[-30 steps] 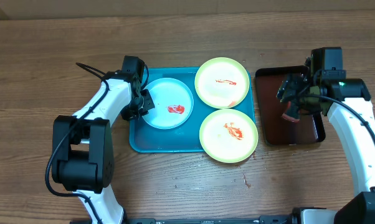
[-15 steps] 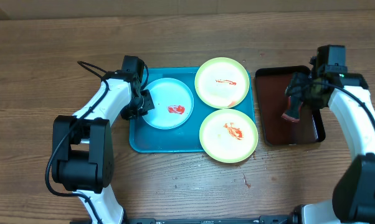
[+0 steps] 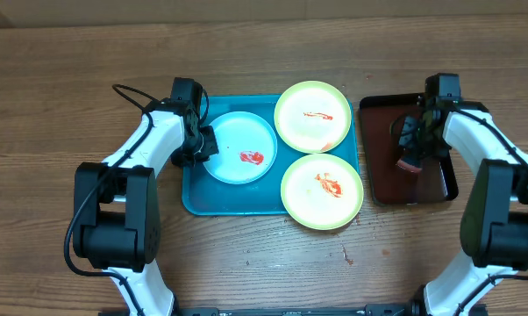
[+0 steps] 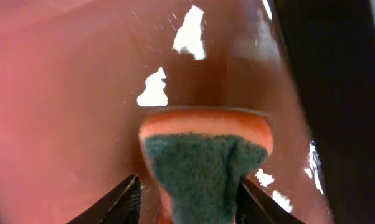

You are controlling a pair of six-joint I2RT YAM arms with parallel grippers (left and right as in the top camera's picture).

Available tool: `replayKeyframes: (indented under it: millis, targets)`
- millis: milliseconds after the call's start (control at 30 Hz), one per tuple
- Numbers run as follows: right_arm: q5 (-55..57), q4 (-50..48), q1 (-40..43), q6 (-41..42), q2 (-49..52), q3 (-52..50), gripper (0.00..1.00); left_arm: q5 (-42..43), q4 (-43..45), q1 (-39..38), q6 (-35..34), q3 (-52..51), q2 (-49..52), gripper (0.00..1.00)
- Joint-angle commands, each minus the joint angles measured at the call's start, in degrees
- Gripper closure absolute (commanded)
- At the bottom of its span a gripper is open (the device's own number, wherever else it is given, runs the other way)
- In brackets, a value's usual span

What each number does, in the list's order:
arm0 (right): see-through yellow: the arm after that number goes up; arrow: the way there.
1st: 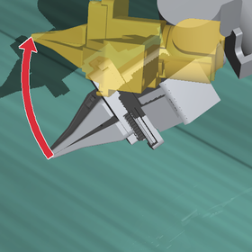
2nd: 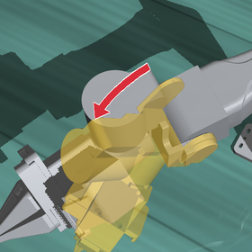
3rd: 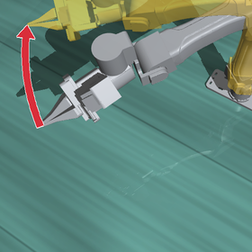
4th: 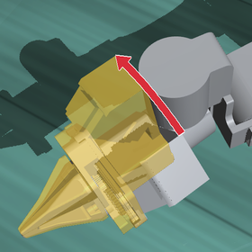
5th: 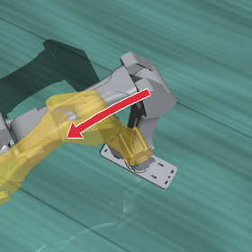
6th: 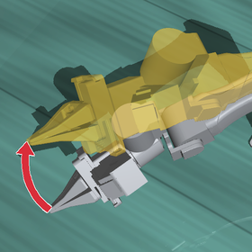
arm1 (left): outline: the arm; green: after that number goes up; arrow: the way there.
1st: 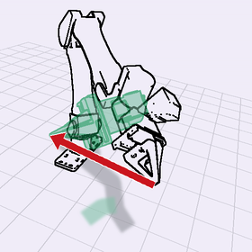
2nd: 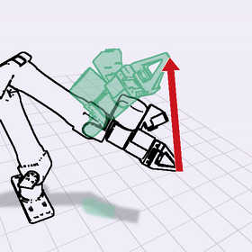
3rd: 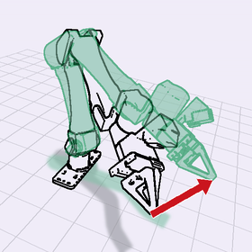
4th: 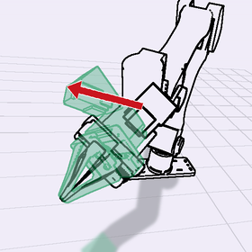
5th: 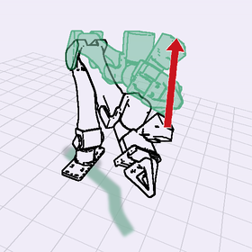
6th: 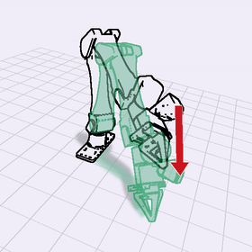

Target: Clean dirty plates on tray and stack at the side

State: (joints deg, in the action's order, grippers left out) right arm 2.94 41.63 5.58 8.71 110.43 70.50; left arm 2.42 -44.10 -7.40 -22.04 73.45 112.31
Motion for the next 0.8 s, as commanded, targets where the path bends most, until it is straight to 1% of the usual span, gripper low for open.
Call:
replayKeyframes:
  millis: [0,200,300,333,467,600,767]
  targets:
    - [0.4,0.4,0.0,0.0,2.1,1.0,0.55,1.7,-0.2,-0.5,1.5,-1.4,3.5,0.96]
    - [0.4,1.0,0.0,0.7,2.7,1.0,0.74,1.7,-0.2,-0.5,1.5,-1.4,3.5,0.96]
    - [0.4,1.6,0.0,1.6,2.6,1.1,0.89,1.7,-0.2,-0.5,1.5,-1.4,3.5,0.96]
    - [0.4,1.8,0.0,1.8,2.6,1.1,0.96,1.7,-0.2,-0.5,1.4,-1.4,3.5,0.96]
    - [-0.1,3.4,0.0,2.0,1.9,2.1,0.96,1.7,-0.2,-0.5,1.4,-1.4,3.5,0.96]
    - [-2.4,7.4,0.0,2.0,-0.6,5.1,0.96,1.7,0.0,-0.5,1.5,-1.4,3.5,0.96]
    - [-9.3,12.8,0.0,1.8,-5.0,10.8,0.96,2.2,0.2,-0.4,1.5,-1.4,3.5,0.96]
